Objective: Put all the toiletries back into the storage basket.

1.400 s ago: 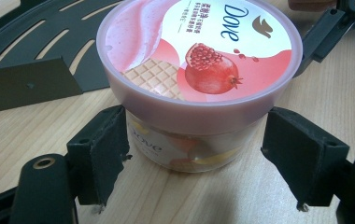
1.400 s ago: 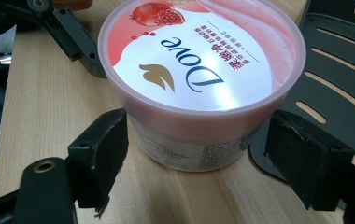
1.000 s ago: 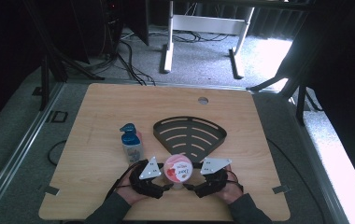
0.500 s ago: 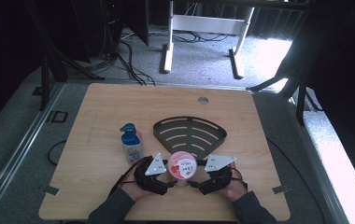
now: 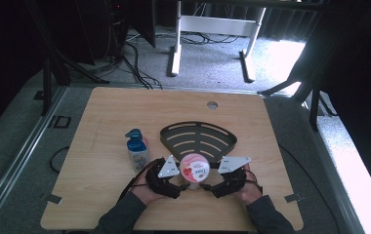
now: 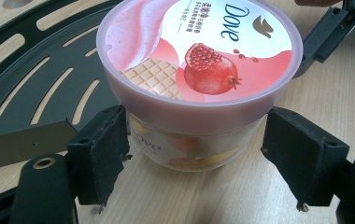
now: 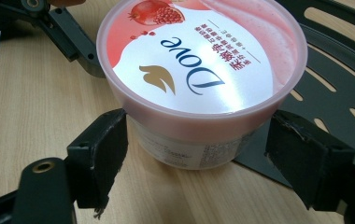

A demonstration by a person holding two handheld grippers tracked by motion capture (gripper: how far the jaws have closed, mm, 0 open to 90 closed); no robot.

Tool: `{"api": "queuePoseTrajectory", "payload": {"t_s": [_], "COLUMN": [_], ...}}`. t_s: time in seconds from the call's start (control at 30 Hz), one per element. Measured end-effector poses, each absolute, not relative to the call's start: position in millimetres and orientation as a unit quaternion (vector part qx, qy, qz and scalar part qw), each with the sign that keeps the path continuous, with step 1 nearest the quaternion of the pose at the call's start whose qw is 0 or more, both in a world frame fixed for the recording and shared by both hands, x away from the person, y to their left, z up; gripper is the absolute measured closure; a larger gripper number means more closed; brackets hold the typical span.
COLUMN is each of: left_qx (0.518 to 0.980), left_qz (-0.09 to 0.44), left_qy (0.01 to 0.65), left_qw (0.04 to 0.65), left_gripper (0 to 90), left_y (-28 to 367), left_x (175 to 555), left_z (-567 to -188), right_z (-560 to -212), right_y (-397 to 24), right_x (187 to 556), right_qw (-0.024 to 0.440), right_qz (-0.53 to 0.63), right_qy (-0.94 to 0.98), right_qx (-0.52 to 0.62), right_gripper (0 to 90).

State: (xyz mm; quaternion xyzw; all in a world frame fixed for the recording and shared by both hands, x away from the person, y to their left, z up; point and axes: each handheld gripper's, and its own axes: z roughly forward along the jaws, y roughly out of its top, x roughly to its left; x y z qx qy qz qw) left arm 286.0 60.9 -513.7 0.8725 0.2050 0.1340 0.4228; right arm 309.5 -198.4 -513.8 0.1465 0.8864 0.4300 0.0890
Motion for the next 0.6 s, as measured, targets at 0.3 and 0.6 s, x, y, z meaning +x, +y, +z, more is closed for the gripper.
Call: {"api": "queuePoseTrajectory", "payload": {"t_s": [0.3,0.6], "left_qx": [0.872,0.868], "left_qz": [0.138,0.138], "left_qy": [0.208,0.213], "left_qw": [0.420,0.427], "left_gripper": [22.9,22.9], "left_y": [57,51], "left_x": [291,298], "left_z": [-511,-507], "right_z": [-513,-508], "right_y": [-202,-207], "right_x": [316,323], "right_qw": [0.087,0.087], "right_qz": [0.433,0.436], "right_qy": [0.885,0.882], "right_qx": [0.150,0.155], "right_gripper": [20.5,19.8]}}
